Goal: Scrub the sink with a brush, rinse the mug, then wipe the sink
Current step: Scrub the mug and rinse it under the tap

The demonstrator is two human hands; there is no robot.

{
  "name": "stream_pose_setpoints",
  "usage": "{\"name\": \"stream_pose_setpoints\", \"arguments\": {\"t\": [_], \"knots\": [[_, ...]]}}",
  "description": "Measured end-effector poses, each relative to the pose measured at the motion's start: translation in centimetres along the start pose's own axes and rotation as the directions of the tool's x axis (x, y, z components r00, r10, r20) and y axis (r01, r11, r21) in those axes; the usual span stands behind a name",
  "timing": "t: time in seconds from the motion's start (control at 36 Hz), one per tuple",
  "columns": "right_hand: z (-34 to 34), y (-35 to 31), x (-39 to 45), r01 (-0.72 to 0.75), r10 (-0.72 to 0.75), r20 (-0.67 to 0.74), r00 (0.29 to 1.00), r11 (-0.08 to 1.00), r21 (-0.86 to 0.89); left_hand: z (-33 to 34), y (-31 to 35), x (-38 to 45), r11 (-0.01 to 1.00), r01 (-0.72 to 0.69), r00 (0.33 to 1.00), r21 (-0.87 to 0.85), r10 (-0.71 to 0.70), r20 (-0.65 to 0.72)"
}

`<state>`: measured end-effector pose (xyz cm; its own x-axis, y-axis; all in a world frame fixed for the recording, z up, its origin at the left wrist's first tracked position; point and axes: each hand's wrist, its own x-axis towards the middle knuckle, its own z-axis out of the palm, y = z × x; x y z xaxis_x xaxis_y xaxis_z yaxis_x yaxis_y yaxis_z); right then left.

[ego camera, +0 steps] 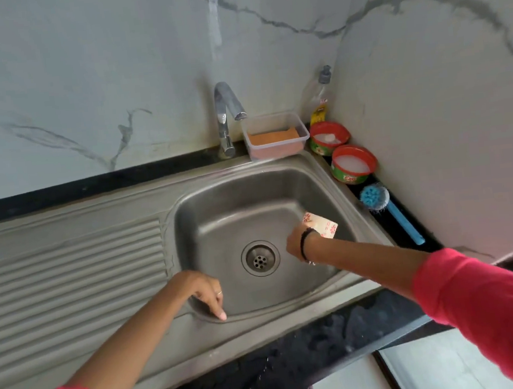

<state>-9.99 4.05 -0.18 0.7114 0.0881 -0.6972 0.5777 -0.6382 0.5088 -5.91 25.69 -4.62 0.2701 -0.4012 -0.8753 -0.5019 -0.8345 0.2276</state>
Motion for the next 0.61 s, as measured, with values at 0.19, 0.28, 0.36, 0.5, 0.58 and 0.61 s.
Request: {"name": "stream_pose_setpoints", "arguments": {"t": [0.19,0.28,0.36,0.5,0.58,0.61], "knots": [[-2.5,-1.1,-1.7,0.069,-0.055,-0.052,0.997,0.948,0.310,0.5,-0.4,0.1,1.000,0.007,0.994,-0.004,-0.008,-0.109],[-1.7,0.6,-2.0,0.064,0.005,-0.112,0.994,0.797,0.601,0.9,-0.8,0.0,1.000,0.010,0.982,-0.027,-0.015,-0.187],[-0.6,2.1,-2.6,0.082,0.128,-0.179,0.976,0.544,0.835,1.2,-1.4,0.0,0.999,0.035,0.946,-0.015,-0.038,-0.321],[-0.2,3.4,-2.2,0.218,0.305,-0.215,0.928,0.024,0.976,0.2,-2.6,-0.2,0.992,-0.012,0.766,-0.129,-0.073,-0.638],[-1.2,4.0,-0.8,0.302,0.389,-0.232,0.891,-0.129,0.945,-1.1,-3.2,-1.0,0.993,-0.016,0.613,-0.118,-0.083,-0.785],[-1.9,4.2,-0.2,0.331,0.426,-0.250,0.870,-0.126,0.935,-1.7,-3.4,-1.2,0.994,0.011,0.577,-0.107,-0.094,-0.811]]}}
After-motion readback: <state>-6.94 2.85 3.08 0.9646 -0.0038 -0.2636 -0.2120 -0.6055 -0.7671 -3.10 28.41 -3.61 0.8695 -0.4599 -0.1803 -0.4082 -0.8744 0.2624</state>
